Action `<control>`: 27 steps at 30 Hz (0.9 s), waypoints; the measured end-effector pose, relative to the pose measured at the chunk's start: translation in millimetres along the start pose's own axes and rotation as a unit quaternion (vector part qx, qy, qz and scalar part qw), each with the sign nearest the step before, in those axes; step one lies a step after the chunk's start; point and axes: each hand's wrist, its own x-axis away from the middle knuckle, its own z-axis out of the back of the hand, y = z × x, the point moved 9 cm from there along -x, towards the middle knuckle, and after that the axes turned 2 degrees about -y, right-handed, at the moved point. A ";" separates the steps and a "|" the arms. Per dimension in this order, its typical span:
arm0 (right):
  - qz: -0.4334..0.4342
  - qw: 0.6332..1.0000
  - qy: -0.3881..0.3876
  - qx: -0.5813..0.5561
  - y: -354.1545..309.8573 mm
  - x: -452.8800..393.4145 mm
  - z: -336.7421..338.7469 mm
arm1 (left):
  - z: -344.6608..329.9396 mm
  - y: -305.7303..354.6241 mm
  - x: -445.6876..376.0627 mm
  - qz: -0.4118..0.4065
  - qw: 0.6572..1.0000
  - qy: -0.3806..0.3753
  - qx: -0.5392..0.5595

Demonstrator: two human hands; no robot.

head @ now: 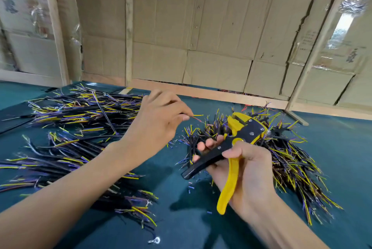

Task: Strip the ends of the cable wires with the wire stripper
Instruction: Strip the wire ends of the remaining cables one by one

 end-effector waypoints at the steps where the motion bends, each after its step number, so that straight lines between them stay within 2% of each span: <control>1: 0.005 1.000 0.005 -0.019 -5.4 -0.6 1.5 | -6.8 4.0 -7.9 -0.013 1.000 -0.004 -0.003; 3: 0.018 0.999 0.009 -0.036 -17.4 -3.0 3.3 | -20.7 19.0 -25.0 -0.050 0.998 -0.028 0.029; 4: 0.029 0.999 0.010 -0.031 -24.0 -3.6 4.1 | -33.5 27.6 -31.9 -0.069 0.994 -0.072 0.041; 6: 0.052 0.999 0.013 -0.002 -36.9 -4.4 6.2 | -69.6 35.2 -32.9 -0.076 0.970 -0.233 -0.006; 7: 0.063 0.998 0.007 0.009 -42.5 -4.6 5.9 | -82.7 28.2 -25.0 -0.057 0.947 -0.311 -0.055; 9: 0.072 0.997 -0.027 0.016 -49.3 -5.6 2.8 | -80.3 2.3 -1.7 0.005 0.905 -0.412 -0.110; 10: 0.069 0.996 -0.047 0.019 -49.4 -5.5 0.5 | -70.7 -11.7 14.3 0.043 0.883 -0.458 -0.094; 12: 0.059 0.995 -0.068 0.043 -44.8 -6.1 -2.4 | -46.4 -35.0 55.6 0.125 0.810 -0.573 -0.011; 13: 0.054 0.995 -0.062 0.061 -40.9 -6.7 -1.5 | -32.8 -42.3 74.9 0.159 0.770 -0.618 0.028; 14: 0.045 0.995 -0.044 0.079 -35.7 -7.6 0.4 | -20.9 -47.7 89.1 0.176 0.745 -0.642 0.050; 15: 0.031 0.995 -0.022 0.090 -29.2 -8.2 3.3 | -12.7 -51.7 97.3 0.179 0.739 -0.647 0.061; 19: -0.010 0.999 0.002 0.048 -6.4 -5.9 7.5 | -7.3 -54.9 99.3 0.174 0.792 -0.575 0.110; 23: -0.015 0.999 0.007 0.046 3.4 -3.2 3.7 | -4.3 -53.0 95.9 0.174 0.830 -0.511 0.142; 27: -0.014 0.996 -0.008 0.090 10.0 -0.3 -0.8 | 4.5 -45.6 74.6 0.173 0.892 -0.376 0.181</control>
